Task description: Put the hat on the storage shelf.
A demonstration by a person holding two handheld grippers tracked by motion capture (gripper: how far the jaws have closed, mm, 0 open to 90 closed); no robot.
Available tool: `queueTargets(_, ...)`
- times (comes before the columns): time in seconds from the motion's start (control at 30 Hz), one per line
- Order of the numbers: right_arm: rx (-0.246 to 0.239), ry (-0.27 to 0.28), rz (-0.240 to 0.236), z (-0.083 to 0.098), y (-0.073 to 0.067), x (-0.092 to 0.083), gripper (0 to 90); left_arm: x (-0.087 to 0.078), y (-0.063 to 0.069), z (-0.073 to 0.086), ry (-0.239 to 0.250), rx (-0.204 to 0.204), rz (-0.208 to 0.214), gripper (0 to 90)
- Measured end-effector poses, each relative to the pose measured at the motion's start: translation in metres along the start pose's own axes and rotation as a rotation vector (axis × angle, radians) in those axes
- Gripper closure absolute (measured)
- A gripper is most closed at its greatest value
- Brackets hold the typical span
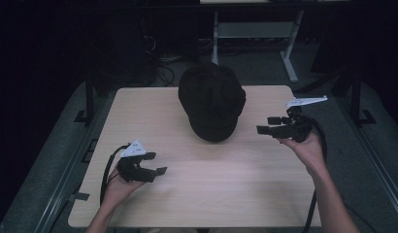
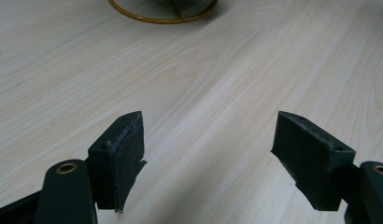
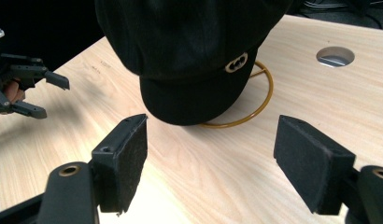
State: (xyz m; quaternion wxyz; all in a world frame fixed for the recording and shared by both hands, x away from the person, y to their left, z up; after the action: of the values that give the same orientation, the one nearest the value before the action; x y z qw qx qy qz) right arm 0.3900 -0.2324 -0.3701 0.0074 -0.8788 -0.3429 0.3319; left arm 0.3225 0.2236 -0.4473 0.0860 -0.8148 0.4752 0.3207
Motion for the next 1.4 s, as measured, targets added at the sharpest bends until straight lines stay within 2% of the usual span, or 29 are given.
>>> queueTargets(0.33, 0.011, 0.009, -0.015, 0.018, -0.001, -0.006, 24.9, -0.002, 0.000, 0.000, 0.013, -0.004, 0.006, 24.1)
queueTargets(0.5, 0.022, 0.006, -0.014, 0.028, 0.000, -0.009, 24.8, -0.003, 0.001, -0.001, 0.015, 0.008, 0.003, 24.0)
queueTargets(0.63, 0.033, 0.006, -0.013, 0.037, 0.002, -0.010, 24.7, -0.002, 0.002, -0.001, 0.017, -0.006, 0.008, 23.8)
queueTargets(1.07, 0.081, -0.023, -0.014, 0.072, 0.007, -0.011, 24.4, -0.002, 0.002, 0.000, 0.011, -0.005, 0.003, 23.7)
queueTargets(1.4, 0.085, -0.041, -0.021, 0.089, 0.004, -0.011, 23.8, -0.003, 0.002, 0.001, 0.011, -0.008, -0.001, 23.6)
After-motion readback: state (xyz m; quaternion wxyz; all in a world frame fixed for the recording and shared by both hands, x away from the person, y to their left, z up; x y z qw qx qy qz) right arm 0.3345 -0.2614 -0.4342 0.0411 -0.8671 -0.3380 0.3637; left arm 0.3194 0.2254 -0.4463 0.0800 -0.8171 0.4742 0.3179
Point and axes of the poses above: each handheld gripper's, and its own axes: x roughly forward along the jaws, z roughly out of its underside, y roughly to its right, the point moved 3 cm from there along x, roughly forward along the jaws, and after that the axes turned 7 degrees about z, right-handed, at the moved point
